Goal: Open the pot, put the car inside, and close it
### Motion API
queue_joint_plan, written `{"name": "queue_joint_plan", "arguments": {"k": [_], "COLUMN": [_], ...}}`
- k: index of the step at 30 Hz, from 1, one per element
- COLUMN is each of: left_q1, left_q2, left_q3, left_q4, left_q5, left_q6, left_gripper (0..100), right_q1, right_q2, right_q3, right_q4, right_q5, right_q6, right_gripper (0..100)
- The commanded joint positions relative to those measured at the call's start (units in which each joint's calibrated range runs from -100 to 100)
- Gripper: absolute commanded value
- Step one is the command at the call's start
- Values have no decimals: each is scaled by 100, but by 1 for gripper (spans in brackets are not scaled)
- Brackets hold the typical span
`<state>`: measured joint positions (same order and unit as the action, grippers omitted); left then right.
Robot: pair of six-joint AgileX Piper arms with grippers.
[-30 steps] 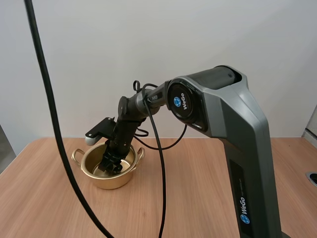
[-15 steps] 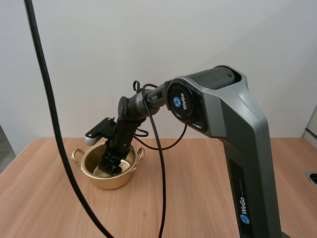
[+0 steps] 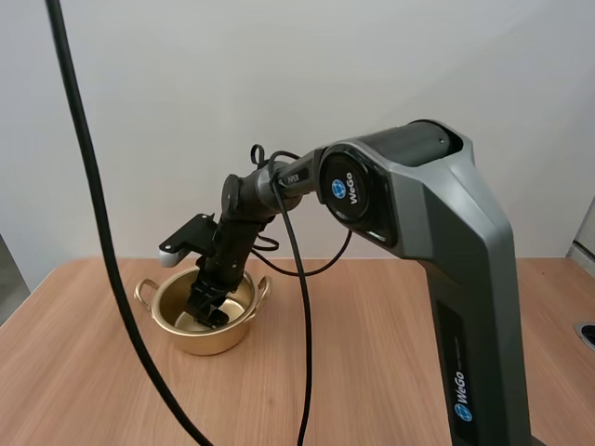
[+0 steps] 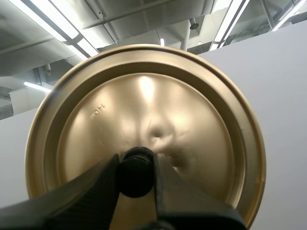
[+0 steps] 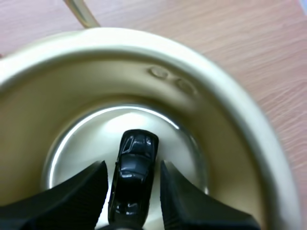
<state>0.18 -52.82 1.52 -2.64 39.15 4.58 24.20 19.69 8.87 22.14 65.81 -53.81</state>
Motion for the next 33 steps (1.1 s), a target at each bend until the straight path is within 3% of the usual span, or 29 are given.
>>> {"name": "queue_joint_plan", "arguments": {"k": [1,16,18,20,24,33], "left_q1": [-3,-3,-3,-3,-3,-3], "left_q2": [-1,-141,-155,-182,-195,-195], "left_q3": [1,1,1,1,1,1], "left_q4": [-6,-6,-6,-6,-6,-6], "left_q5": [18,36,36,36,72,250], "left_q6": [1,1,1,1,1,1], "left_gripper": [0,0,0,0,0,0], "right_q1": [3,-33,-131,-270,-710,-1857], "right_q2": [-493,-2373,-2579,-2761,-3121,-3732], "right_q3": [-5,-5,-5,-5,-5,-5], "right_q4": [-11,-138,-149,-149,-149,551], "right_q5": [-163,-301,-301,-255,-247,-48], "right_q6": [-4,16,25,25,272,577], "right_gripper": [60,52,46,34,1,0]}}
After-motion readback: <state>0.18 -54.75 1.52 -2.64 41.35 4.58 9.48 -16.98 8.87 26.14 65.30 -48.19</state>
